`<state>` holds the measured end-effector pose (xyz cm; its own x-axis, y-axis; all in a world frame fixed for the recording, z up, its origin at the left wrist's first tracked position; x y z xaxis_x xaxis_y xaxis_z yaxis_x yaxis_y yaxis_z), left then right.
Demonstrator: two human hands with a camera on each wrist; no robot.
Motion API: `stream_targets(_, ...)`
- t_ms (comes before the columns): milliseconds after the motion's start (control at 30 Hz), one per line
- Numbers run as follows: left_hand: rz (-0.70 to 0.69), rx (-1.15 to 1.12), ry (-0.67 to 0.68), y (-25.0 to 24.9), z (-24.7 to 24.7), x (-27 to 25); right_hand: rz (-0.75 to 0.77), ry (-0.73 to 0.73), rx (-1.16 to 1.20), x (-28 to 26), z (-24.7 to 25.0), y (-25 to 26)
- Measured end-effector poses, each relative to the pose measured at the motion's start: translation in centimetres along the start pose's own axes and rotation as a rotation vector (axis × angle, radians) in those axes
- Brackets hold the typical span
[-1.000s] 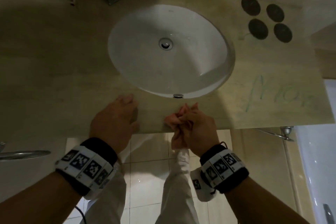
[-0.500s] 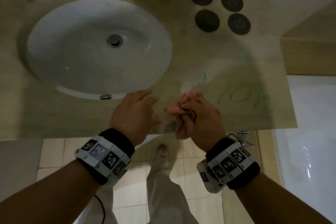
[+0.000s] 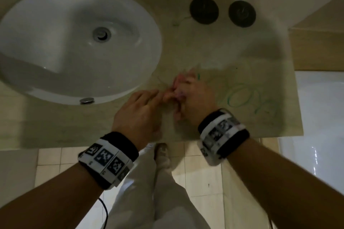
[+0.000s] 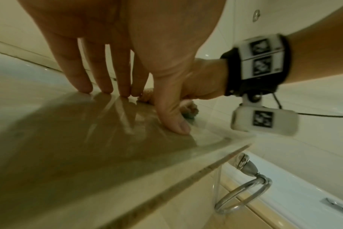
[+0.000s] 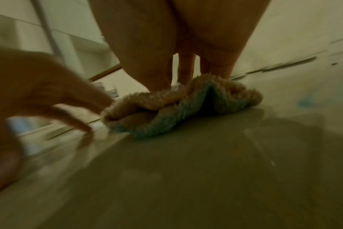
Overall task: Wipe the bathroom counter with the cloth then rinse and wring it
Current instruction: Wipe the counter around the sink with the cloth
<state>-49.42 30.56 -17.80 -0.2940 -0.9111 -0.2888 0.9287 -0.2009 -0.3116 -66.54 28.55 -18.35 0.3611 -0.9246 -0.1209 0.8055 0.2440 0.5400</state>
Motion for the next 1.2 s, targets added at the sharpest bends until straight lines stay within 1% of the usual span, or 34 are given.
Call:
stream_targets(33,-0.01,-0.013,-0.003,-0.3,0.2,0.4,-0.058,-0.014,0.002,1.0,1.1,-1.1)
stream_targets(100,-0.032,-0.012,0.017,-0.9,0.4,1.2,-0.157,-0.092,0.013,2.3,3.6,-3.2)
stream_targets(167,-0.031,-0.001,0.068,-1.1,0.4,1.9,-0.236,-0.098,-0.018,3.1,5.6,-4.7)
stream_targets(233,-0.022,-0.009,0.109,-1.2,0.5,2.3,-0.301,-0.1,-0.062,3.3,6.5,-6.1)
stream_targets(300,-0.028,-0.021,0.109,-1.7,0.7,2.7,-0.347,-0.1,-0.091,3.3,6.4,-6.8)
stream_targets(400,-0.042,-0.02,0.084,-2.6,1.4,3.4,-0.338,-0.062,-0.062,2.1,5.4,-6.7)
stream_targets(500,-0.049,-0.019,0.104,-3.0,1.5,4.5,-0.275,-0.029,0.002,-0.8,4.2,-5.0)
stream_targets(633,-0.068,-0.023,0.174,-4.0,1.4,5.7,-0.175,-0.054,-0.006,-5.9,1.9,-1.3)
stream_targets(666,-0.079,-0.032,0.191,-4.2,1.2,5.9,-0.17,-0.059,0.006,-6.8,1.4,-0.7)
stream_targets(766,-0.103,-0.04,0.206,-4.8,0.6,6.6,-0.138,-0.112,0.071,-8.3,0.7,0.1)
stream_targets(833,-0.105,-0.018,0.236,-5.2,0.1,7.0,-0.131,-0.129,0.071,-8.4,0.6,0.1)
stream_targets(900,-0.105,0.01,0.232,-5.6,-0.6,7.4,-0.141,-0.131,0.068,-8.1,0.6,-0.7)
stream_targets(966,-0.099,0.045,0.191,-6.1,-1.0,7.8,-0.191,-0.147,0.071,-7.4,1.5,-2.4)
stream_targets(1066,-0.071,0.078,0.215,-6.9,-1.1,8.3,-0.297,-0.125,-0.017,-5.9,4.4,-6.0)
stream_targets(1200,-0.042,0.106,0.213,-8.1,-1.0,8.6,-0.396,-0.163,-0.101,-4.0,8.1,-10.2)
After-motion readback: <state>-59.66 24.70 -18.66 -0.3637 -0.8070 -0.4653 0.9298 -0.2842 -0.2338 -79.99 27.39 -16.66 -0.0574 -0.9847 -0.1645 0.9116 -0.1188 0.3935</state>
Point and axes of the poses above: each hand's wrist, its own x-axis towards the middle knuckle, its own z-axis out of the back of the hand, y = z × x, the point moved 2 cm from there along x, towards the middle knuckle, and after that the axes turned 14 degrees about z, right-handed, at the moved point
